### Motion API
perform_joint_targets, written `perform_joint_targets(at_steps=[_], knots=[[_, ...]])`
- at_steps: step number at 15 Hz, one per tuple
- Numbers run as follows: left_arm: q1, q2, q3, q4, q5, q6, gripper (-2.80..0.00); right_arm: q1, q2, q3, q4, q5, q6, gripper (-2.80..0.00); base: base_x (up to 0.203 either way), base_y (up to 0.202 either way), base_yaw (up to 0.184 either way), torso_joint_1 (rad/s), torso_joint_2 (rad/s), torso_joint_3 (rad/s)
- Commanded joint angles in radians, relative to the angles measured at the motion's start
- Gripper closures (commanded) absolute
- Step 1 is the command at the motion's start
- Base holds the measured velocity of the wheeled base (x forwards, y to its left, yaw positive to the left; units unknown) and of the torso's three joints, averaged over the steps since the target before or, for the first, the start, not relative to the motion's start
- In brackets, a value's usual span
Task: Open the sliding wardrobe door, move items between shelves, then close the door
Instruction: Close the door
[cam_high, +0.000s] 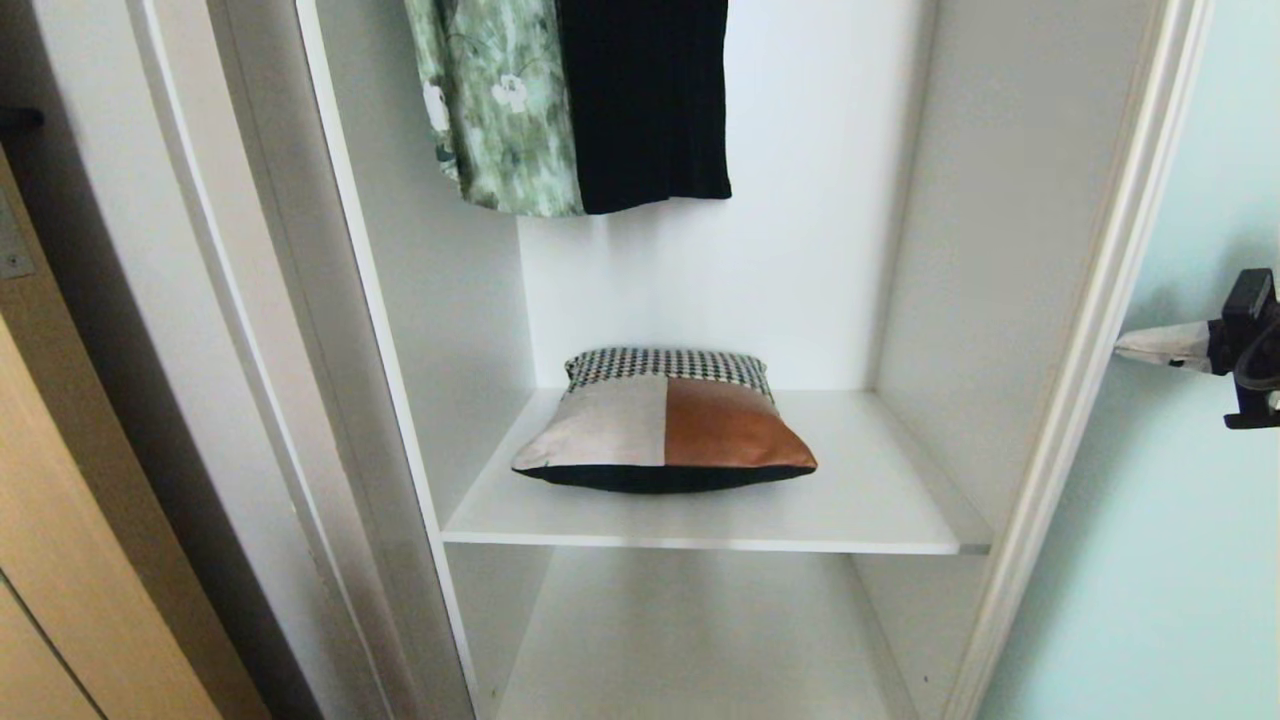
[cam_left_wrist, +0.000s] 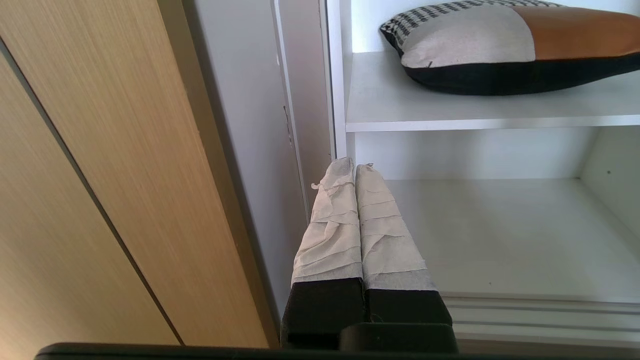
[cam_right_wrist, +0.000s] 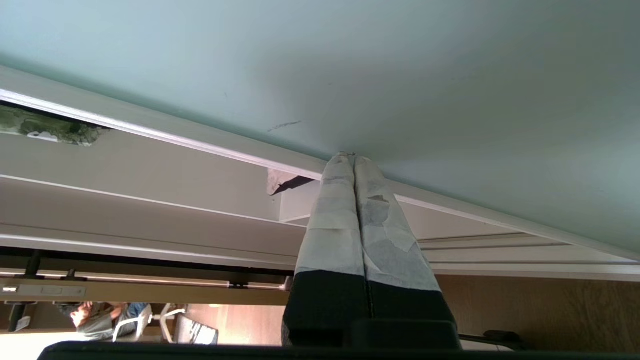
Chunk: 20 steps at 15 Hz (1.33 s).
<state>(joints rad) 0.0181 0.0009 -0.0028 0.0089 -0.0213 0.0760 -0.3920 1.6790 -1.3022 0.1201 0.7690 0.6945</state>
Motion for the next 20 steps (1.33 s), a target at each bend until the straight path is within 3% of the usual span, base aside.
perform_joint_targets(at_steps=[1,5,7,10,20], knots=[[0.0,0.001,0.0,0.0,0.001,0.0,0.0,0.029,0.002,-0.004,0.004,0.004,0.003,0.0,0.0,0.0,0.0,0.0,0.0,0.0],[0.0,0.001,0.001,0.0,0.0,0.001,0.0,0.109,-0.028,0.01,0.007,-0.002,0.003,0.0,0.0,0.0,0.0,0.0,0.0,0.0],[0.0,0.001,0.0,0.0,0.0,0.001,0.0,0.177,-0.03,0.015,0.005,-0.076,0.003,0.0,0.0,0.0,0.0,0.0,0.0,0.0],[0.0,0.001,0.001,0.0,0.0,0.001,0.0,0.329,-0.028,0.022,0.001,-0.211,0.002,0.0,0.0,0.0,0.0,0.0,0.0,0.0],[0.0,0.002,0.001,0.0,0.0,0.001,0.0,0.916,-0.158,0.028,0.003,-0.505,0.0,0.0,0.0,0.0,0.0,0.0,0.0,0.0]])
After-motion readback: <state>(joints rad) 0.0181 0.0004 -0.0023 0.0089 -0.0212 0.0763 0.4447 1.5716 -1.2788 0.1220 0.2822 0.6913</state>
